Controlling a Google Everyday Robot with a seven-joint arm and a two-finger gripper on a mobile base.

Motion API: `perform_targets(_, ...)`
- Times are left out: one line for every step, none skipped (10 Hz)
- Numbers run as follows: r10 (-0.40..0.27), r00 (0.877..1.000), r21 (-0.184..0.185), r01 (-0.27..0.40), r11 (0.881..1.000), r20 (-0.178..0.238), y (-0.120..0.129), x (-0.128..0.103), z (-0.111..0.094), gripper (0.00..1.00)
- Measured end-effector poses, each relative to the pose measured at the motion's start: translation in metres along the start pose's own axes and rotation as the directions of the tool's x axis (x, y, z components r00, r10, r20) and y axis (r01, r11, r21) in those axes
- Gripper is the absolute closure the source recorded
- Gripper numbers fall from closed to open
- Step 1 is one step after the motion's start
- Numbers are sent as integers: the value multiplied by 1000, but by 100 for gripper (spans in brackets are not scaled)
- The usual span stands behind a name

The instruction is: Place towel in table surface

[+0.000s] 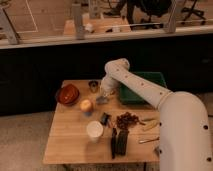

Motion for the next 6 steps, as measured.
perform_targets(2,1000,-14,-2,1000,-1,3,0,8,55)
perform_targets(3,1000,-21,-3,1000,-2,5,1,12,45)
perform_targets(3,1000,-30,-4,1000,-5,8,2,14,34)
perform_targets(5,1000,-36,-5,999,-8,10,3,16,25)
perform_targets(7,1000,-40,-7,999,-9,12,4,17,21)
perform_targets(8,1000,-42,-8,999,-10,13,4,17,20)
